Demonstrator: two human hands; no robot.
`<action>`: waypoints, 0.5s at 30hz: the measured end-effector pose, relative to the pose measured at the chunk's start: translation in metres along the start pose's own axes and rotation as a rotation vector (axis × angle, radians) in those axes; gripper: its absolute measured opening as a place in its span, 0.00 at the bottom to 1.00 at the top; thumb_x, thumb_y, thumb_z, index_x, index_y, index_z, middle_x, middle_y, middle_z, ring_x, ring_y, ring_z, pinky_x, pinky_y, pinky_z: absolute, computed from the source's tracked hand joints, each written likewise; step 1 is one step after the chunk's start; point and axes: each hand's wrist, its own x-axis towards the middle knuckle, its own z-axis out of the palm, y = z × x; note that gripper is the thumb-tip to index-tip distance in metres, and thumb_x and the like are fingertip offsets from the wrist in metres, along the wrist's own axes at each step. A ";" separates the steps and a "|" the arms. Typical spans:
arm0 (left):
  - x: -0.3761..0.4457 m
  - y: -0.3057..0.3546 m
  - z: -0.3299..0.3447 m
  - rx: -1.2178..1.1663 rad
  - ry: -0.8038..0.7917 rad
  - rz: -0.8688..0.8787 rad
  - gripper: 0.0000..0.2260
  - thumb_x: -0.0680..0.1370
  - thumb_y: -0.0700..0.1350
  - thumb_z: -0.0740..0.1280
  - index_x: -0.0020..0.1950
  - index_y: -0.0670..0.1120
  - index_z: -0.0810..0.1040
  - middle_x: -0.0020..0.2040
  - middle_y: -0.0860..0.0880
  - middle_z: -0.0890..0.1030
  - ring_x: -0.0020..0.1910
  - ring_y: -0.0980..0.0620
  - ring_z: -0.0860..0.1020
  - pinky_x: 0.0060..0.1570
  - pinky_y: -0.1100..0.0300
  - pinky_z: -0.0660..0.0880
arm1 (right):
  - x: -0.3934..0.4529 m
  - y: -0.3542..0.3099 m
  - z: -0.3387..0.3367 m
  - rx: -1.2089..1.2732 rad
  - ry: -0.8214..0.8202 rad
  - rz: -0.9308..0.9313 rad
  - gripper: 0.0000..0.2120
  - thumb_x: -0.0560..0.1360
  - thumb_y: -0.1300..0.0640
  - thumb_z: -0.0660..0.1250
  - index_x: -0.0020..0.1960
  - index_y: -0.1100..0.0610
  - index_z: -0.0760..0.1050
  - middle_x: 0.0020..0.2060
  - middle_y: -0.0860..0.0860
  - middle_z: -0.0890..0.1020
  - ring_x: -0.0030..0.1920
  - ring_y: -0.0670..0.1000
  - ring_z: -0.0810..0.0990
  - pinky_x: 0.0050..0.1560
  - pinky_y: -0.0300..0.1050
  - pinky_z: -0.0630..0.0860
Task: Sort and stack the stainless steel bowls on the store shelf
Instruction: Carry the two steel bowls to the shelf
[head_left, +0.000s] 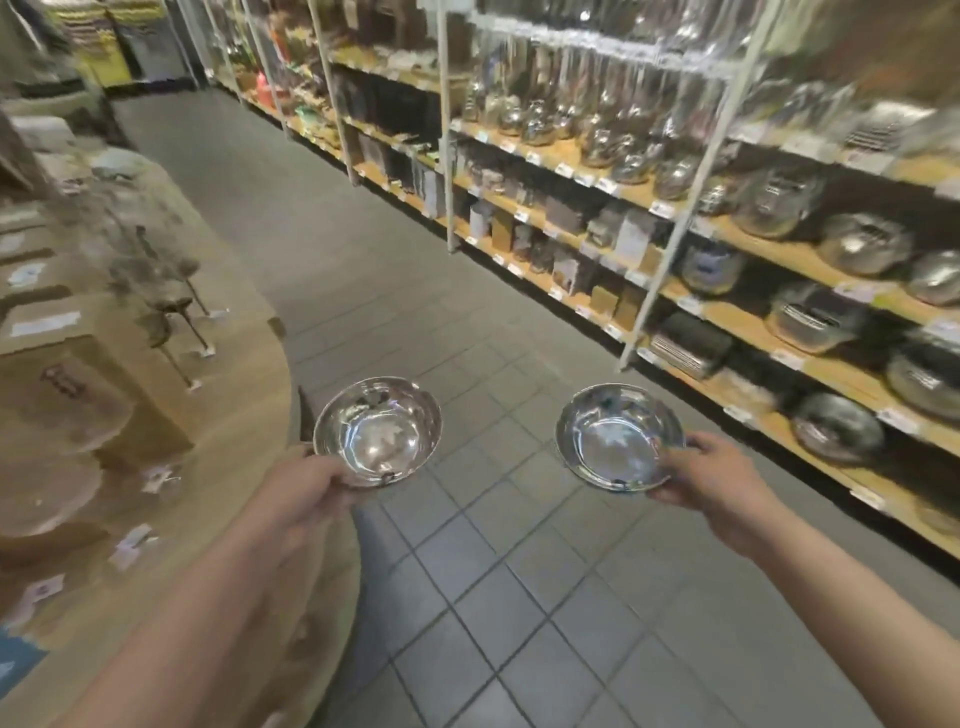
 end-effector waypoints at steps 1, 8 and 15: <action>0.006 0.005 0.011 -0.007 -0.021 -0.001 0.16 0.71 0.26 0.66 0.58 0.32 0.78 0.53 0.35 0.84 0.39 0.47 0.87 0.31 0.62 0.81 | 0.005 -0.003 -0.006 0.017 0.017 0.002 0.06 0.74 0.69 0.70 0.47 0.60 0.79 0.31 0.51 0.86 0.31 0.51 0.86 0.30 0.40 0.81; 0.062 0.042 0.084 -0.002 -0.056 0.012 0.13 0.75 0.26 0.65 0.59 0.33 0.73 0.54 0.34 0.82 0.45 0.41 0.86 0.33 0.57 0.83 | 0.064 -0.018 -0.018 0.017 0.056 0.023 0.08 0.76 0.71 0.65 0.52 0.62 0.78 0.40 0.58 0.86 0.37 0.57 0.88 0.34 0.44 0.85; 0.165 0.082 0.130 0.006 -0.117 0.010 0.14 0.73 0.26 0.66 0.58 0.34 0.76 0.51 0.35 0.85 0.44 0.44 0.87 0.35 0.57 0.83 | 0.176 -0.032 0.012 0.078 0.077 0.061 0.10 0.76 0.70 0.65 0.56 0.63 0.77 0.37 0.55 0.88 0.39 0.57 0.88 0.34 0.42 0.83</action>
